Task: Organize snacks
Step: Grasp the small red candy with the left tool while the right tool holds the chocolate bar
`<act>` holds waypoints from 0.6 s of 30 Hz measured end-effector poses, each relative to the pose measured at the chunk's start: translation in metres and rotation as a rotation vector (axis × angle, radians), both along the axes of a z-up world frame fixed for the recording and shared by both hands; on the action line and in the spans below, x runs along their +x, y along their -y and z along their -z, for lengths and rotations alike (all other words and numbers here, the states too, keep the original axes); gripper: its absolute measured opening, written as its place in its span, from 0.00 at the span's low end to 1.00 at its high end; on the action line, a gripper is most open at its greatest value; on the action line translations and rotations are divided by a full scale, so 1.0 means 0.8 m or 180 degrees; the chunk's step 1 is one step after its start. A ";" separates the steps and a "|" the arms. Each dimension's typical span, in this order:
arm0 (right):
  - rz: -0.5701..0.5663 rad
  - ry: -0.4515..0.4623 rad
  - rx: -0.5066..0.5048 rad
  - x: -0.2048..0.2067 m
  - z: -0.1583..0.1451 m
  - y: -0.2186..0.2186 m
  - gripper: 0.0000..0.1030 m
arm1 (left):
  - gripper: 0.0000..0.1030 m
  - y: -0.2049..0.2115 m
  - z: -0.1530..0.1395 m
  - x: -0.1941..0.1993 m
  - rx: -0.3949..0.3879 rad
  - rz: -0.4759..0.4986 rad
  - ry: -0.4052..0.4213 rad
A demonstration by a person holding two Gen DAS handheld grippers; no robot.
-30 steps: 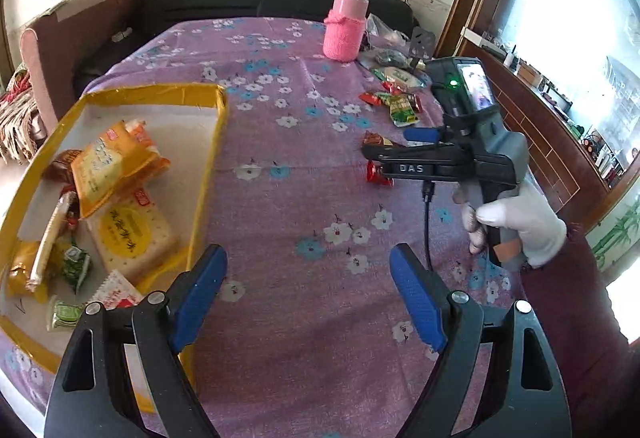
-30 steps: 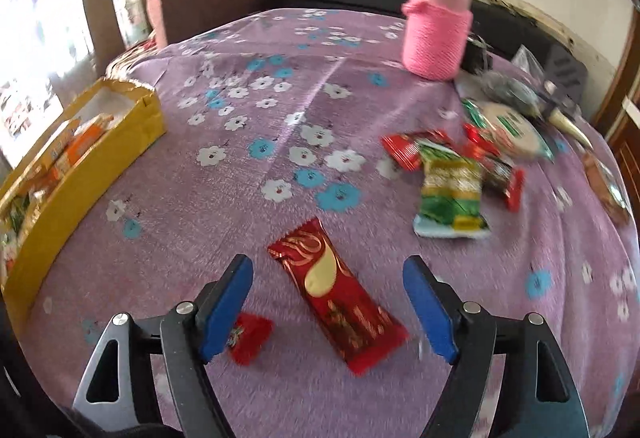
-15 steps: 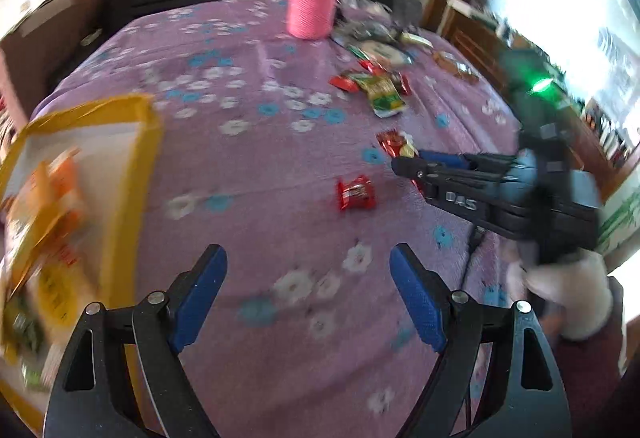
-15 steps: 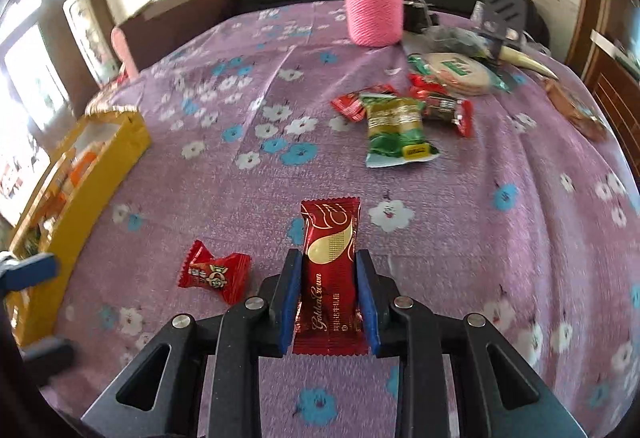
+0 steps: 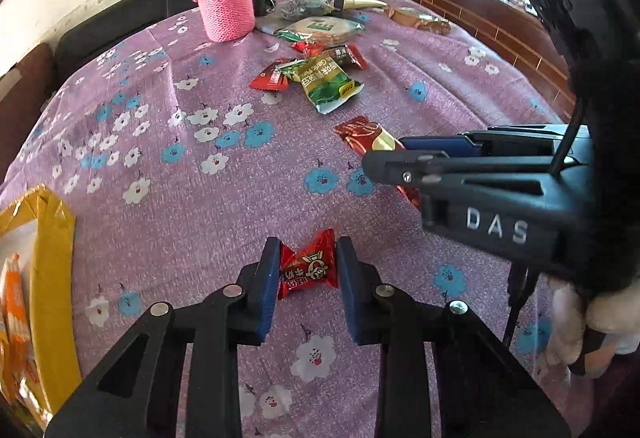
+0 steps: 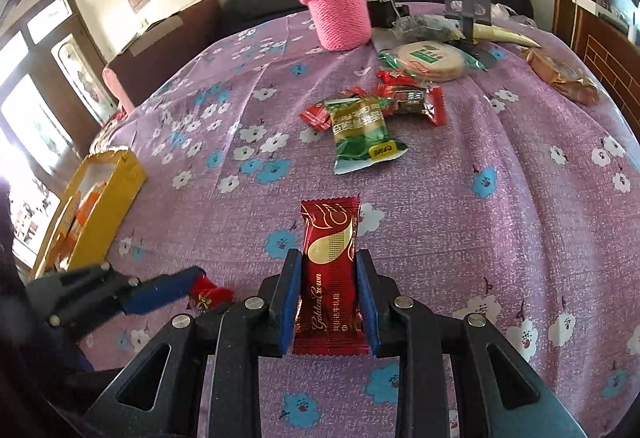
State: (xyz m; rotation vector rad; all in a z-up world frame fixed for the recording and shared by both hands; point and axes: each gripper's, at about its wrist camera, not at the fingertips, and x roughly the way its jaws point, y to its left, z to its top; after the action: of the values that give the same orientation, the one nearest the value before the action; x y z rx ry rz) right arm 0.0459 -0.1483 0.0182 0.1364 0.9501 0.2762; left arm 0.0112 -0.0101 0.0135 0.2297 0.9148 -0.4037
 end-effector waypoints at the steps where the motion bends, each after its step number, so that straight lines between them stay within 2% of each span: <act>1: 0.0015 0.0018 -0.0008 -0.001 -0.001 0.001 0.27 | 0.24 -0.002 0.000 0.000 -0.0014 -0.0024 0.0000; 6: 0.0018 0.0099 0.0002 -0.004 -0.006 -0.001 0.27 | 0.23 -0.020 -0.011 -0.007 -0.0136 -0.0121 0.0038; 10: -0.0005 0.0209 0.0062 -0.007 -0.013 -0.002 0.27 | 0.24 -0.048 -0.035 -0.027 -0.0357 -0.0235 0.0102; 14: -0.0041 0.0340 0.0123 -0.014 -0.022 -0.007 0.27 | 0.24 -0.098 -0.063 -0.057 -0.0529 -0.0429 0.0207; 18: -0.0080 0.0459 0.0173 -0.022 -0.030 -0.017 0.27 | 0.24 -0.179 -0.083 -0.090 -0.0643 -0.0835 0.0327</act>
State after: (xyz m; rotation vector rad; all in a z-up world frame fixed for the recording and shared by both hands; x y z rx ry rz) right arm 0.0284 -0.1351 0.0423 0.1524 0.8020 0.3307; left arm -0.0607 0.1333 0.0800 -0.0546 0.7847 -0.2364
